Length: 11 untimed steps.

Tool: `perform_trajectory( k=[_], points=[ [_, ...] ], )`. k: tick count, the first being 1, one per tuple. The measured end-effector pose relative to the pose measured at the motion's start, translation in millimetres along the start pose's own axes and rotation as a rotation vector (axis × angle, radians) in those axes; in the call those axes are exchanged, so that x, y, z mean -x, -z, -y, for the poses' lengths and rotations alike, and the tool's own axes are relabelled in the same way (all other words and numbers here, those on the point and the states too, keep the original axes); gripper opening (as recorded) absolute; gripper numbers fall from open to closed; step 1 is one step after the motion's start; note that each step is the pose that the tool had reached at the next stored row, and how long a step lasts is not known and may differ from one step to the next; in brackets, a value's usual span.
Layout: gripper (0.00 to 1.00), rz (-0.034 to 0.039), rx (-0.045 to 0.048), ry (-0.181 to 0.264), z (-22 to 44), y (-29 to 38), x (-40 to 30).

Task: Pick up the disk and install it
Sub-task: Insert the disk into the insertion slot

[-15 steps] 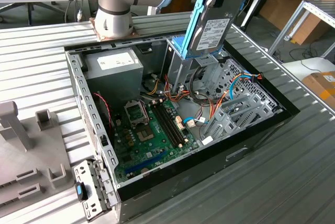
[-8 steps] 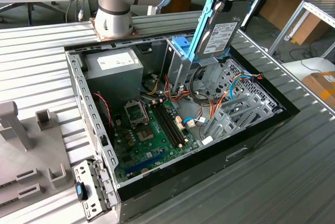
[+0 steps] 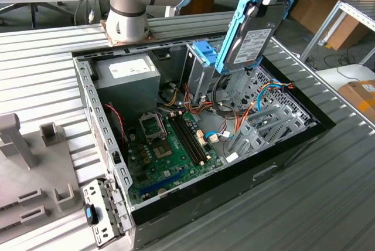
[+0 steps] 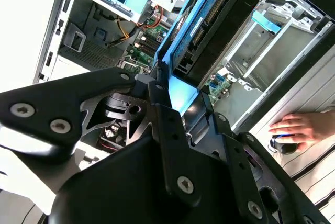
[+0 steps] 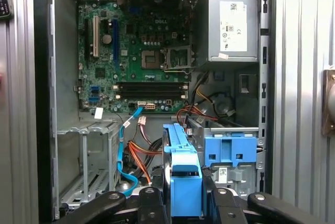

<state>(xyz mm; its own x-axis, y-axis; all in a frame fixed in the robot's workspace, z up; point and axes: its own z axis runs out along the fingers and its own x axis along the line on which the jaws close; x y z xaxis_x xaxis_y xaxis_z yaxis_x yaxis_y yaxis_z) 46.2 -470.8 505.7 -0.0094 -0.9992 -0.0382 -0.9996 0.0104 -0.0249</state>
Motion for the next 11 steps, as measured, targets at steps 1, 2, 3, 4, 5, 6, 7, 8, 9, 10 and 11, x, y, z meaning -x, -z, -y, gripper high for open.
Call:
perform_trajectory(
  k=[1,2,3,4,5,6,7,8,9,10,11],
  points=[
    [0.36,0.0,-0.0001,0.0,0.5,-0.1,-1.4],
    [0.36,0.0,-0.0001,0.0,0.5,-0.1,-1.6],
    [0.36,0.0,0.0,0.0,0.5,-0.1,-1.7],
    [0.36,0.0,0.0,0.0,0.5,-0.1,-1.8],
    [0.36,0.0,-0.0001,0.0,0.5,-0.1,-1.8],
    [0.36,0.0,0.0,0.0,0.5,-0.1,-1.8],
    [0.36,0.0,0.0,0.0,0.5,-0.1,-1.8],
    [0.36,0.0,-0.0001,0.0,0.5,-0.1,-1.8],
    [0.36,0.0,0.0,0.0,0.5,-0.1,-1.8],
    [0.36,0.0,0.0,0.0,0.5,-0.1,-1.8],
    [0.36,0.0,0.0,0.0,0.5,-0.1,-1.9]
  ],
)
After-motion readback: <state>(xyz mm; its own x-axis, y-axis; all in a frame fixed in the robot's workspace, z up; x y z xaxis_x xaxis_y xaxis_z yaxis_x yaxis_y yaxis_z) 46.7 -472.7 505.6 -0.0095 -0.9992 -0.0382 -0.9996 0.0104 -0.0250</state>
